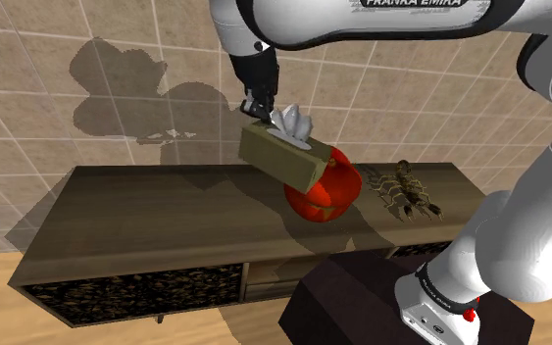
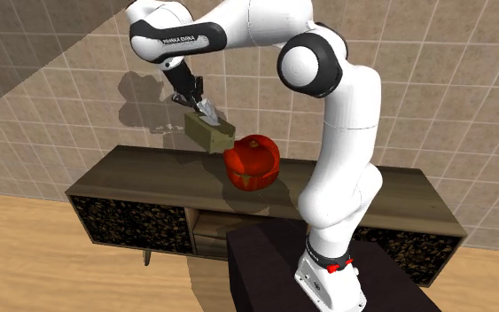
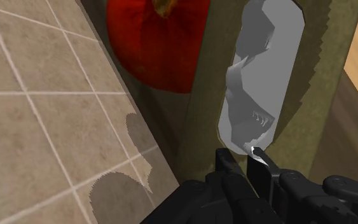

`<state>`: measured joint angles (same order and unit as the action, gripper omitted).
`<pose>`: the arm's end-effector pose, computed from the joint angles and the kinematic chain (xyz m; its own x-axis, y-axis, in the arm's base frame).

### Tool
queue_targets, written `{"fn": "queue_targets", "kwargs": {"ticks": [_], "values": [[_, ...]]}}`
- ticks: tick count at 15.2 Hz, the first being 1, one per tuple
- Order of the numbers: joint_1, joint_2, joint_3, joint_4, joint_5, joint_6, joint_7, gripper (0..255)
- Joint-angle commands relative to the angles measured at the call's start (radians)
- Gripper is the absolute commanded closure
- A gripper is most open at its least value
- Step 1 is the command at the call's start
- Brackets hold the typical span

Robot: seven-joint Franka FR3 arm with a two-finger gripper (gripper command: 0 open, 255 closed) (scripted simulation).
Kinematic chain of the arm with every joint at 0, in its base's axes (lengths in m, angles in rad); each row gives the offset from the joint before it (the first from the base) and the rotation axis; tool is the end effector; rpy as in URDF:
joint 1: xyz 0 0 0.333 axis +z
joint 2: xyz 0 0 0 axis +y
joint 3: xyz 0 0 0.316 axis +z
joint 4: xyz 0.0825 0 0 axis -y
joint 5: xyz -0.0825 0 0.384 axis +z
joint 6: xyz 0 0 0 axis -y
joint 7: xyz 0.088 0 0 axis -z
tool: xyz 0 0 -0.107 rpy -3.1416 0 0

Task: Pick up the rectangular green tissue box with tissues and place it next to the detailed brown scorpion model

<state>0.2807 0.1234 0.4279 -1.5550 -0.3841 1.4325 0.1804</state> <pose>0.4696 0.3264 0.5643 0.8695 0.4662 -0.1631 0.4924 -0.7923 0.3603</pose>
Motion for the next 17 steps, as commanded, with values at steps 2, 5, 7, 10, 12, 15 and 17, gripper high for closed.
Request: {"fn": "queue_targets", "kwargs": {"ticks": [2, 5, 7, 10, 12, 15, 17], "values": [[0.005, 0.010, 0.002, 0.055, -0.006, -0.045, -0.011, 255], [-0.010, -0.029, -0.005, 0.023, 0.006, -0.042, -0.033, 255], [-0.041, -0.112, -0.024, -0.075, 0.031, -0.004, -0.073, 255], [-0.073, -0.227, -0.062, -0.205, 0.059, 0.044, -0.136, 255], [-0.089, -0.298, -0.090, -0.282, 0.072, 0.070, -0.179, 255], [-0.108, -0.396, -0.136, -0.387, 0.081, 0.104, -0.244, 255], [-0.118, -0.457, -0.169, -0.450, 0.081, 0.122, -0.287, 255]]}}
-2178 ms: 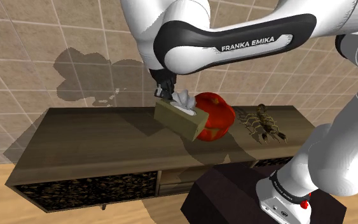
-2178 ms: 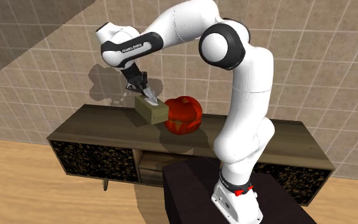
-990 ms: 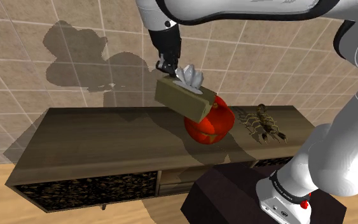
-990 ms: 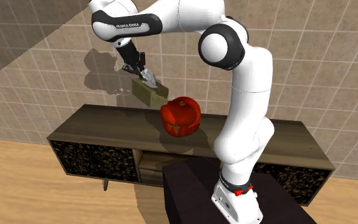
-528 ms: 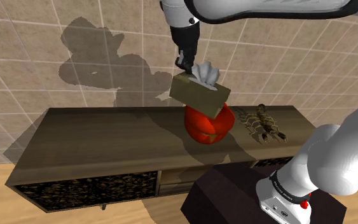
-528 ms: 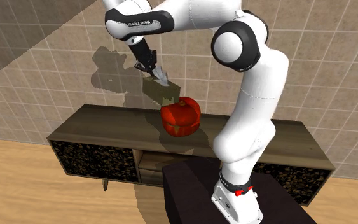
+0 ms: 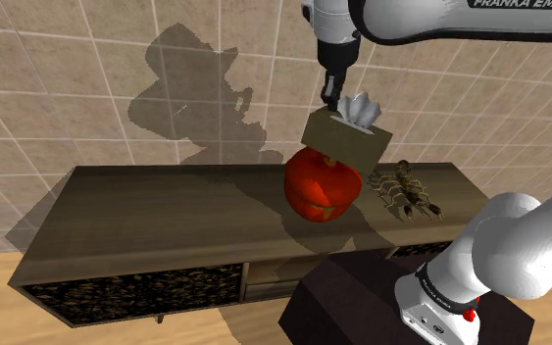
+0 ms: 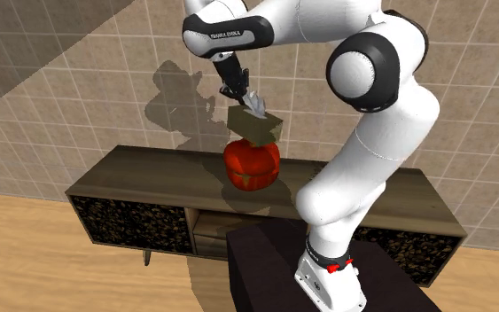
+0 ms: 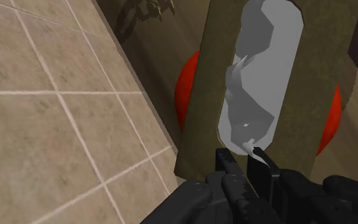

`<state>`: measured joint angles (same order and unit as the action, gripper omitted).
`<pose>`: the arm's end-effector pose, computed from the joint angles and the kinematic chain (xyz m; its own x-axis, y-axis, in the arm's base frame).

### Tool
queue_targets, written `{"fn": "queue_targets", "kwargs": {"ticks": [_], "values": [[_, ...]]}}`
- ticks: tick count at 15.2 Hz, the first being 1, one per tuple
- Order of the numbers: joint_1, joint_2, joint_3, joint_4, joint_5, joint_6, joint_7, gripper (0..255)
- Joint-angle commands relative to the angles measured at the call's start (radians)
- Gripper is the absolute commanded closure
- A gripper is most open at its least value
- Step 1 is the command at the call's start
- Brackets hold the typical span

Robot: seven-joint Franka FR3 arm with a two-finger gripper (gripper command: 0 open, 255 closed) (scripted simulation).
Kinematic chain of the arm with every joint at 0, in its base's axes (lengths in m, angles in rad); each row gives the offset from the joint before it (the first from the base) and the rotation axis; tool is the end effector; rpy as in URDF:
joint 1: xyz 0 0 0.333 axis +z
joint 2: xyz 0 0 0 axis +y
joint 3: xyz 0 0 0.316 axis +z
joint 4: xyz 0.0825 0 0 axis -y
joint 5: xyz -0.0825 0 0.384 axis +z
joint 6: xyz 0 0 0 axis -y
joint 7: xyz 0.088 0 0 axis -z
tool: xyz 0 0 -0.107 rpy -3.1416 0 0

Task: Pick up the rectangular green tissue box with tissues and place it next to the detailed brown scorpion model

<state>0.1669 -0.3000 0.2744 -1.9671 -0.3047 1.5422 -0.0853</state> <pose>0.4168 0.1774 0.5894 0.8703 0.4645 -0.1640 0.4911 -0.7927 0.3611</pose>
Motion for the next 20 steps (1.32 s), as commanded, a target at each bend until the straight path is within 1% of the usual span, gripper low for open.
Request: {"fn": "queue_targets", "kwargs": {"ticks": [1, 5, 10, 15, 20], "values": [[-0.009, -0.063, -0.032, -0.067, 0.000, 0.021, -0.042, 255], [-0.028, -0.172, -0.101, -0.173, -0.015, 0.049, -0.127, 255], [-0.055, -0.291, -0.192, -0.279, -0.055, 0.076, -0.234, 255], [-0.090, -0.389, -0.288, -0.357, -0.112, 0.100, -0.343, 255], [-0.131, -0.463, -0.391, -0.408, -0.180, 0.126, -0.454, 255]]}}
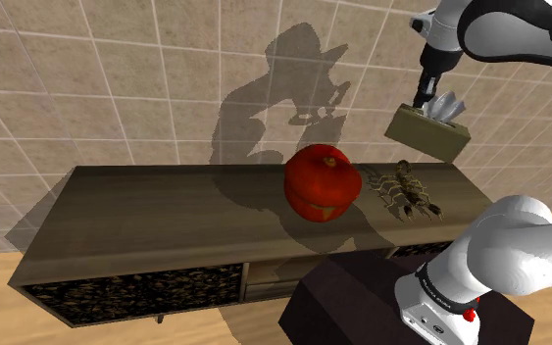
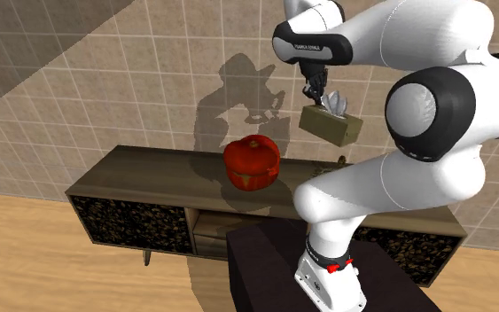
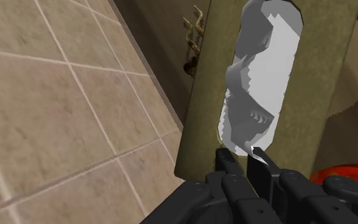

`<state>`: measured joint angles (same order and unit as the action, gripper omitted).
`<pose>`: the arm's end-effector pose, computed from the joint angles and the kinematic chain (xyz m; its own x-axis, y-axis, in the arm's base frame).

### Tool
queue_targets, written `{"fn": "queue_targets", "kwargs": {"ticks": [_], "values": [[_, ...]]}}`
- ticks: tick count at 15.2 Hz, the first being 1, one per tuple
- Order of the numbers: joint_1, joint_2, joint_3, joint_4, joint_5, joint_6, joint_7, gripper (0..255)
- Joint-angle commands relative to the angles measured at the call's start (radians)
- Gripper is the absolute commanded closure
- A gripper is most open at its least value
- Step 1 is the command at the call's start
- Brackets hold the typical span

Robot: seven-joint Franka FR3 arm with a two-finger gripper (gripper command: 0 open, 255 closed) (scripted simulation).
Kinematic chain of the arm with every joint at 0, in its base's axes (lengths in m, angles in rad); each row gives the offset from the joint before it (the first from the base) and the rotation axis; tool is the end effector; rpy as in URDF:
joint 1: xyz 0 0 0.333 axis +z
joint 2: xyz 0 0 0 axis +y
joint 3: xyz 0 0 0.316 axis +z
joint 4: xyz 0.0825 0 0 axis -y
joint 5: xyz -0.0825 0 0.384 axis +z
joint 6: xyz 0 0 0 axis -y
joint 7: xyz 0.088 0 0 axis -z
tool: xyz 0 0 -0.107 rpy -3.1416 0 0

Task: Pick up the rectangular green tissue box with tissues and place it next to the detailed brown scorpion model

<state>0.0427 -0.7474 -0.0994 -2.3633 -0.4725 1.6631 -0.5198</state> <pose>0.3251 -0.0721 0.5896 0.8704 0.4646 -0.1630 0.4909 -0.7933 0.3601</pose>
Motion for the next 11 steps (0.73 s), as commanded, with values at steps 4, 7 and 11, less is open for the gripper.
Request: {"fn": "queue_targets", "kwargs": {"ticks": [4, 7, 11], "values": [[-0.042, -0.054, -0.104, -0.031, -0.071, 0.029, -0.110, 255], [-0.068, -0.071, -0.172, -0.033, -0.116, 0.051, -0.178, 255], [-0.098, -0.075, -0.266, -0.020, -0.172, 0.085, -0.269, 255]]}}
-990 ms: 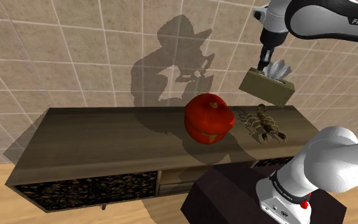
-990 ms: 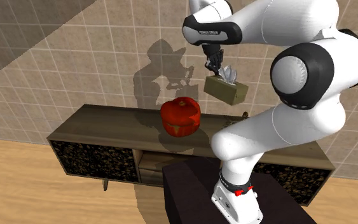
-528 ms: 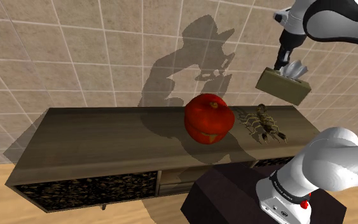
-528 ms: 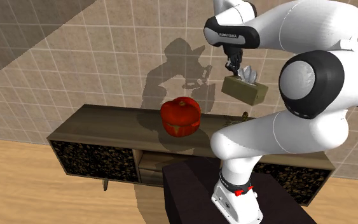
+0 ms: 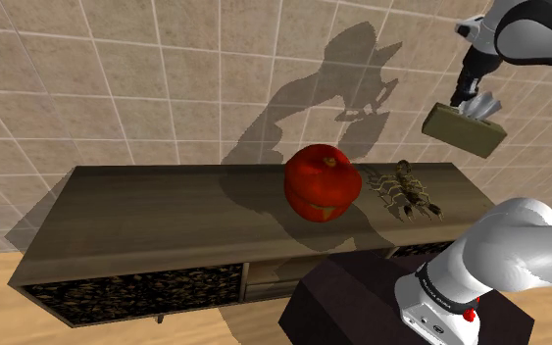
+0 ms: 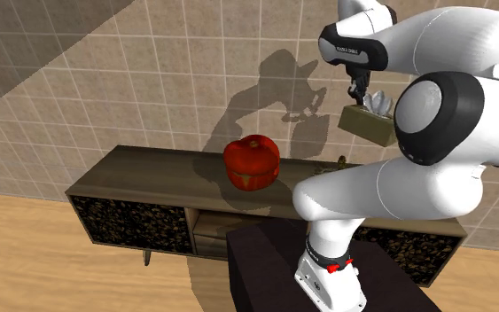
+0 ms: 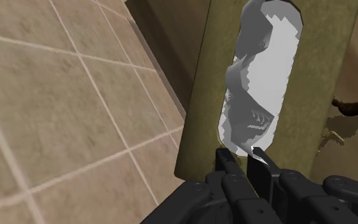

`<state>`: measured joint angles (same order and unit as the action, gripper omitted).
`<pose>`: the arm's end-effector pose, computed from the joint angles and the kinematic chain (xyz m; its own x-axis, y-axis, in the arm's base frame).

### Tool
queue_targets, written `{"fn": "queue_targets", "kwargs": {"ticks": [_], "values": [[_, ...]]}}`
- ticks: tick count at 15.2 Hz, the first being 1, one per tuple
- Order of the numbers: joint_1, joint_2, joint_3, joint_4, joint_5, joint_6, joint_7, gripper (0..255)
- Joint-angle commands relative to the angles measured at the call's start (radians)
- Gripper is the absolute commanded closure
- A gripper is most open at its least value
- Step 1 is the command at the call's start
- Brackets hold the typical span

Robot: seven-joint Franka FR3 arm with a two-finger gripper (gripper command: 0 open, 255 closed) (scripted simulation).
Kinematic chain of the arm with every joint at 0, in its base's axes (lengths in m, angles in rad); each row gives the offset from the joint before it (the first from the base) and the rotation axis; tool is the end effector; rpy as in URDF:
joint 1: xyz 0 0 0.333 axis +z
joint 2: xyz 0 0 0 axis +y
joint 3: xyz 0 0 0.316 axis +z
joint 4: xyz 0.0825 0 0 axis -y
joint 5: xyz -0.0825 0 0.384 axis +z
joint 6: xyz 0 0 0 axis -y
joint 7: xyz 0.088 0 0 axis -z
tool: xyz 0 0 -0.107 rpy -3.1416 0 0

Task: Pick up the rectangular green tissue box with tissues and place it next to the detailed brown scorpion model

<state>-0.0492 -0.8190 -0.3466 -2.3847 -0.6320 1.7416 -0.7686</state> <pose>0.2748 -0.2085 0.5893 0.8703 0.4650 -0.1626 0.4911 -0.7932 0.3600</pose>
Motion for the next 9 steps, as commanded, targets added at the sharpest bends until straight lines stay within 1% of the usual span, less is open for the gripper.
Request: {"fn": "queue_targets", "kwargs": {"ticks": [1, 5, 9], "values": [[-0.013, -0.001, -0.043, 0.008, -0.025, 0.016, -0.043, 255], [-0.032, 0.019, -0.142, 0.044, -0.071, 0.055, -0.133, 255], [-0.037, 0.055, -0.246, 0.099, -0.106, 0.099, -0.223, 255]]}}
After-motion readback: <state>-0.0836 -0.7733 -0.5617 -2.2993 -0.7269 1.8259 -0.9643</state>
